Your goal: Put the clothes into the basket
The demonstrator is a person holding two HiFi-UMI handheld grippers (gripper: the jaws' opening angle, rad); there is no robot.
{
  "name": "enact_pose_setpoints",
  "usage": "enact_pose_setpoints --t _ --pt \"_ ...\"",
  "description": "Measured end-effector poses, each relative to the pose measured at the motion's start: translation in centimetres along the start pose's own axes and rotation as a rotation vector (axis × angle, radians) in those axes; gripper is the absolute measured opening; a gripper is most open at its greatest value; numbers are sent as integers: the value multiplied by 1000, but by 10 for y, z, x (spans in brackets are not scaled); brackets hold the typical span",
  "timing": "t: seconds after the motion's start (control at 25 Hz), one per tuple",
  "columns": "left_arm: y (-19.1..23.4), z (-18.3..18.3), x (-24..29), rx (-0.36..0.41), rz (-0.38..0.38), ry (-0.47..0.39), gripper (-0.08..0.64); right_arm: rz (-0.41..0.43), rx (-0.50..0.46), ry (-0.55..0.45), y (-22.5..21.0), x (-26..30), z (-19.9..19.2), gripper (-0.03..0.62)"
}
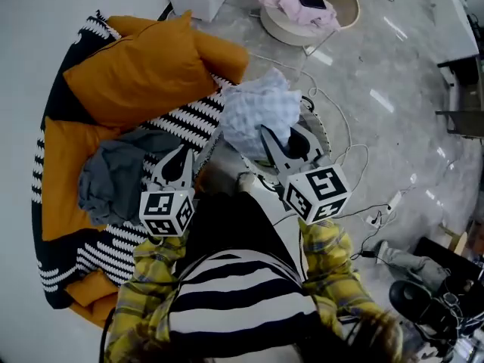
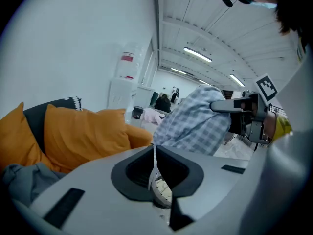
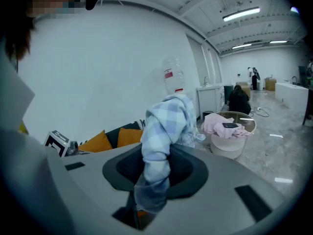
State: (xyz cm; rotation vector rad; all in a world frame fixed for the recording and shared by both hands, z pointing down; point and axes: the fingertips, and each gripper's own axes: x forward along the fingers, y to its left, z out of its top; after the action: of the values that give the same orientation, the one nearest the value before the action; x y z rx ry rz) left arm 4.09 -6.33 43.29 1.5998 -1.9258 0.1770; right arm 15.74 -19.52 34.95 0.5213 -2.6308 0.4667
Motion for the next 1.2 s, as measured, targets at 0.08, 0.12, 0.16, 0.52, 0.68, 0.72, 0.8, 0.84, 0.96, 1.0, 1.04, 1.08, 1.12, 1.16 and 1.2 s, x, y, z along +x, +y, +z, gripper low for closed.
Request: enact_pose_setpoints --t 0.08,0.12,0.16,0.52,0.68,0.72,0.8,0.84,0.96,1.0,1.04,1.08,1.12,1.16,1.2 --pt "-22 1 15 24 -45 16 31 -56 24 -3 -24 -20 -7 127" --pt "-32 0 21 34 -63 25 31 -79 36 0 -36 -28 -12 127" --pt "-42 -1 27 42 -77 32 31 -99 48 4 -47 -36 -18 127" --pt "-108 -24 73 118 -189 128 31 -245 181 89 -122 -75 -102 127" --pt "-126 -33 87 144 -214 164 32 -271 233 156 -142 -77 -147 129" --pt "-129 -36 90 149 -218 172 31 -272 241 172 -145 -76 -157 129" --pt "-132 -43 94 157 -222 191 31 -266 255 200 -147 -73 -175 130" --pt "-133 -46 95 160 -224 201 31 -263 261 214 -147 -71 -182 131" --pt "-135 -54 96 166 -229 227 32 -265 257 262 -143 -67 -199 152" --pt "-135 -55 96 167 -231 233 31 -272 244 275 -142 -66 -202 168" --pt "-135 -57 96 168 -232 237 31 -283 225 281 -143 -65 -203 193" --pt "-135 -58 97 167 -231 241 31 -295 205 281 -144 -65 -203 219" --pt "-135 -59 97 167 -231 243 31 -304 190 276 -145 -64 -202 230" --pt "-136 -59 98 166 -230 243 32 -307 183 272 -146 -64 -200 230" --pt "-136 -59 98 164 -229 243 32 -306 183 269 -147 -63 -199 229"
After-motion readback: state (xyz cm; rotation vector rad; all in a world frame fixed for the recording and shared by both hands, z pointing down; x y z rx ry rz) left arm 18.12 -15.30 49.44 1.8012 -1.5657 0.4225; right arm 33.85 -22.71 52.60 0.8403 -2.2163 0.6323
